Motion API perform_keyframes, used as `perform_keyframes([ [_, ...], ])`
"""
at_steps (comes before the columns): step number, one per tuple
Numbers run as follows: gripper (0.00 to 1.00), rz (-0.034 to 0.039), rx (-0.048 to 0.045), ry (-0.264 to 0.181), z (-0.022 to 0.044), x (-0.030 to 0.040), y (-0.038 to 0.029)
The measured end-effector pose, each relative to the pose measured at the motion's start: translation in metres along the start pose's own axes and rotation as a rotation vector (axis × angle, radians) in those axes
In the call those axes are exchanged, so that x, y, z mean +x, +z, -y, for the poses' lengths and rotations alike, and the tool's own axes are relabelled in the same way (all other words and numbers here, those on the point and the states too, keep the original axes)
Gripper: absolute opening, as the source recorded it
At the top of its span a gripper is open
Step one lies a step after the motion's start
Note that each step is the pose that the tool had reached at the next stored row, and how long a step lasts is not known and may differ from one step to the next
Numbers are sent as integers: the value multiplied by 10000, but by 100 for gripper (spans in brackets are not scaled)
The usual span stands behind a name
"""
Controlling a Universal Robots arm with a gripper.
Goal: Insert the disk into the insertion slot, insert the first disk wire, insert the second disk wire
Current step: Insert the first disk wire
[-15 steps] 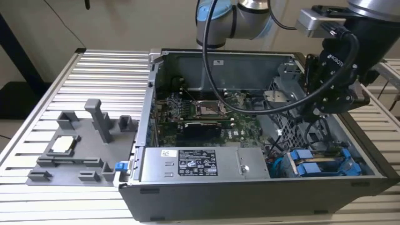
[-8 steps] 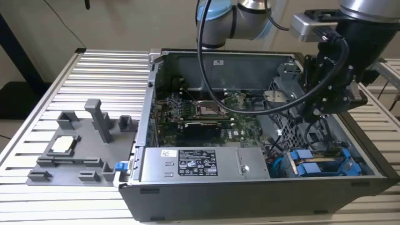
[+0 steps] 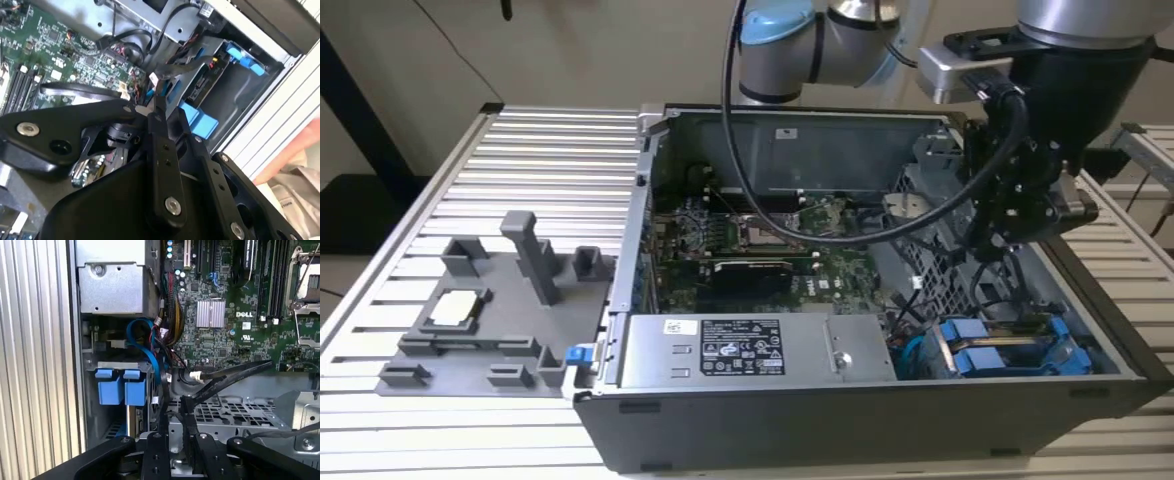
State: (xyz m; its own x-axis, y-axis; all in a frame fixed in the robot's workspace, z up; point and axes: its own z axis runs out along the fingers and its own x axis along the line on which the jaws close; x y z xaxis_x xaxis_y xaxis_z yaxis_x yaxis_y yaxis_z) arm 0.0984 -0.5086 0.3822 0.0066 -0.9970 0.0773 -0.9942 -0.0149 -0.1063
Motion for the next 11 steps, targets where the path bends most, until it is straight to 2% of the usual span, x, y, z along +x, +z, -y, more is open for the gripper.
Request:
perform_keyframes([
  [3, 27, -127, 79, -8, -98, -31, -7],
  [5, 27, -262, 151, -17, -148, -58, -5],
  [9, 27, -484, 325, -26, -244, -124, 3],
  [11, 27, -503, 444, -16, -292, -159, 13],
])
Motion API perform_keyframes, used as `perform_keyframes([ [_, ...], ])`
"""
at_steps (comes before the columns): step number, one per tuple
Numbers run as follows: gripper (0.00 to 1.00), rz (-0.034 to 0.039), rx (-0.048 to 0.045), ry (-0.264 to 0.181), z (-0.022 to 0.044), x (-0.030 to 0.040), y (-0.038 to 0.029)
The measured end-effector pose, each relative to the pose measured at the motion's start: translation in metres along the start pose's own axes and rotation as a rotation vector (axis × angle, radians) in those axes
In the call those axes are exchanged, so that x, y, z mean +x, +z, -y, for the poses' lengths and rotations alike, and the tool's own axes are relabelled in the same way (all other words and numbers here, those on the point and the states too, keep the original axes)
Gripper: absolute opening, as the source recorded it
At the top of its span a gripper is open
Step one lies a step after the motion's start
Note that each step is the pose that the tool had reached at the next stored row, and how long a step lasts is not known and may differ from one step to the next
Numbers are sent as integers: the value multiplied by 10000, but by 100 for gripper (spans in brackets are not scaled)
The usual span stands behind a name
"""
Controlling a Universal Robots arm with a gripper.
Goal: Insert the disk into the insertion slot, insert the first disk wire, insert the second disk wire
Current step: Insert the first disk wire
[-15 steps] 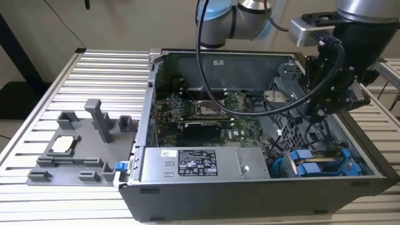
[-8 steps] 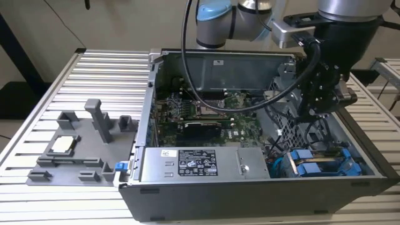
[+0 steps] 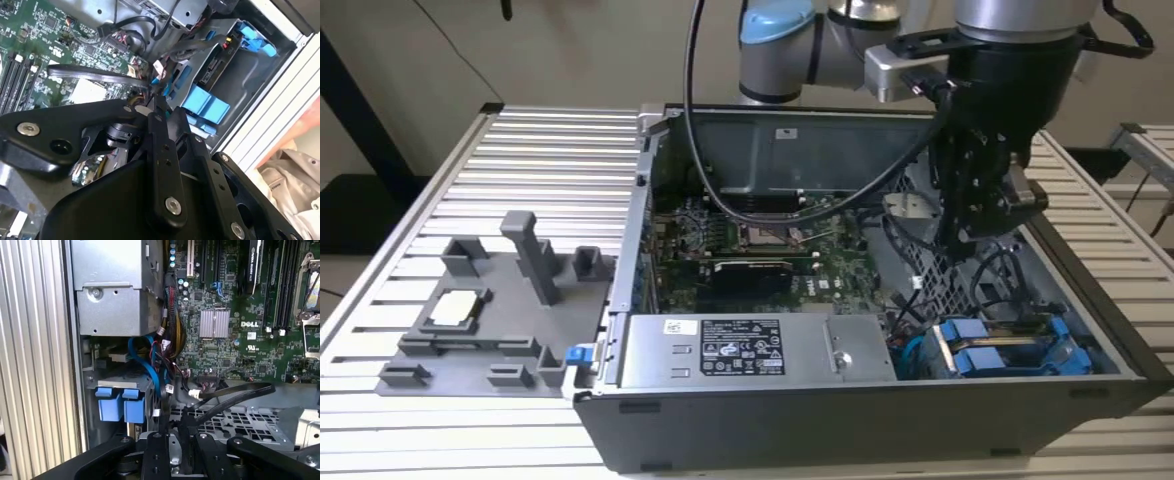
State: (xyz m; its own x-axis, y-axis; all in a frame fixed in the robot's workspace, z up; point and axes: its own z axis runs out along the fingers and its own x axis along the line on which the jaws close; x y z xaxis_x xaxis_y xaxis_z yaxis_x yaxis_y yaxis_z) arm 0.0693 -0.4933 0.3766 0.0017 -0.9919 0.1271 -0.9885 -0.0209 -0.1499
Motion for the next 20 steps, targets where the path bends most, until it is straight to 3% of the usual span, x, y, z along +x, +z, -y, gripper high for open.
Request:
perform_keyframes([
  [3, 27, -17, 211, 24, -42, -38, 16],
  [6, 27, -127, 358, 21, -48, -48, 36],
  [7, 27, -132, 400, 23, -50, -49, 47],
  [20, 27, -102, 551, -326, -61, -59, 112],
])
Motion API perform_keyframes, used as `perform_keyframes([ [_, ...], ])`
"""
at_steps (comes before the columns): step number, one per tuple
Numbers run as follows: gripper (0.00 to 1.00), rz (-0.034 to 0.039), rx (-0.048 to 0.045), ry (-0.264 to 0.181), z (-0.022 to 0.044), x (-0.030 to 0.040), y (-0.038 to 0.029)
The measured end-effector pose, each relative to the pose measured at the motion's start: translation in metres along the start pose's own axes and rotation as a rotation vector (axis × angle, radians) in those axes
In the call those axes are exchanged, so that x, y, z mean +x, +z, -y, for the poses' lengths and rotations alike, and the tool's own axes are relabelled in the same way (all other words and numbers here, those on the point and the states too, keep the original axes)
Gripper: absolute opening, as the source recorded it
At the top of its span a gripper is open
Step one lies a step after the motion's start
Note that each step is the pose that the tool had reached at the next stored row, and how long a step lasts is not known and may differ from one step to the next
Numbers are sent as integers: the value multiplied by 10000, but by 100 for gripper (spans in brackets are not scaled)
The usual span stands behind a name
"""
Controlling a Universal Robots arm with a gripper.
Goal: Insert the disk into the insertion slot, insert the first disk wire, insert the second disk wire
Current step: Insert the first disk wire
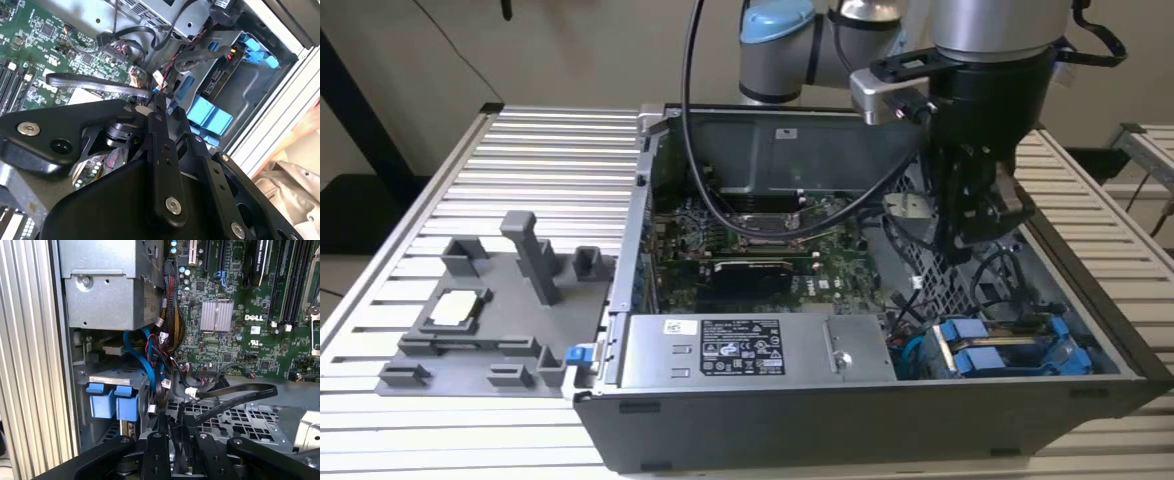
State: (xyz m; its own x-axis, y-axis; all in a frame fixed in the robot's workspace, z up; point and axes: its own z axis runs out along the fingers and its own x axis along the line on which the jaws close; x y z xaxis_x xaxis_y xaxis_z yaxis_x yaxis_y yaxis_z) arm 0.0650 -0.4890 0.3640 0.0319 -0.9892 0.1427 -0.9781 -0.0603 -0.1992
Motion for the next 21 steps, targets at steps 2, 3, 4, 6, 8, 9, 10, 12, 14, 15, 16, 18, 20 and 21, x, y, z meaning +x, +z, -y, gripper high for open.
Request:
perform_keyframes([
  [2, 27, 2, 11, -48, -2, -1, 8],
  [3, 27, 3, 16, -68, -3, -2, 12],
  [4, 27, 6, 20, -90, -4, -3, 17],
  [6, 27, 10, 26, -124, -7, -4, 24],
  [8, 27, 8, 29, -143, -12, -4, 29],
  [9, 27, 6, 30, -149, -14, -5, 29],
  [10, 27, 6, 30, -151, -15, -5, 30],
  [12, 24, 5, 31, -152, -15, -5, 31],
  [14, 18, 2, 31, -152, -16, -5, 31],
  [15, 18, 0, 31, -153, -16, -5, 31],
  [16, 18, -1, 31, -153, -16, -5, 31],
  [18, 18, -1, 30, -153, -16, -5, 31],
  [20, 16, -2, 30, -154, -16, -5, 31],
  [21, 16, -2, 31, -153, -16, -5, 31],
])
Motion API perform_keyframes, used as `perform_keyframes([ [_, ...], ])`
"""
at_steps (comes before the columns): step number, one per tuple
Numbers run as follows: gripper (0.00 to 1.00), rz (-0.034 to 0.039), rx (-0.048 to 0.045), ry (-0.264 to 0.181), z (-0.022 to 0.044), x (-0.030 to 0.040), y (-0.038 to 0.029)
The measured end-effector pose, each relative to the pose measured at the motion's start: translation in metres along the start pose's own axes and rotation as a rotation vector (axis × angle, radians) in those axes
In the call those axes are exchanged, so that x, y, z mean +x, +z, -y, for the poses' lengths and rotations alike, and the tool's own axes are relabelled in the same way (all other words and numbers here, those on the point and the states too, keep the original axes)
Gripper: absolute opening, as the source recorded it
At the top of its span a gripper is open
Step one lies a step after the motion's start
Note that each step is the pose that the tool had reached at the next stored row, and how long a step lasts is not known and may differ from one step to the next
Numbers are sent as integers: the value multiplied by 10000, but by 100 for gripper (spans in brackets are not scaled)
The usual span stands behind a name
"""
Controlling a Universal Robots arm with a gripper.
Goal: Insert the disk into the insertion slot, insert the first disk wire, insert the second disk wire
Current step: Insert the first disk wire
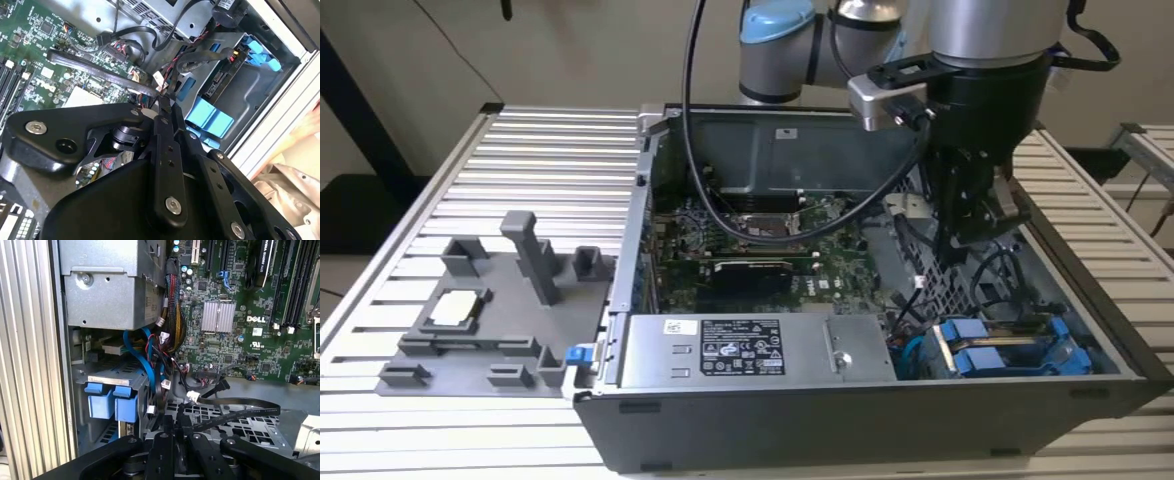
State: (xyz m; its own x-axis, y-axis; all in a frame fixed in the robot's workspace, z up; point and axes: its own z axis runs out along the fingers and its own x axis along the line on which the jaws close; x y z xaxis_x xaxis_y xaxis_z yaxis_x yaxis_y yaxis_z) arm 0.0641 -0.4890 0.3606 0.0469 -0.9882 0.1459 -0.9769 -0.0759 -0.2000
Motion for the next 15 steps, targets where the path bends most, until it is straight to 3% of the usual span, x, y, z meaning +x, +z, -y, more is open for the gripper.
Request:
perform_keyframes([
  [8, 16, -2, -2, 0, 11, 20, 5],
  [15, 16, 2, -28, -4, 71, 157, 41],
])
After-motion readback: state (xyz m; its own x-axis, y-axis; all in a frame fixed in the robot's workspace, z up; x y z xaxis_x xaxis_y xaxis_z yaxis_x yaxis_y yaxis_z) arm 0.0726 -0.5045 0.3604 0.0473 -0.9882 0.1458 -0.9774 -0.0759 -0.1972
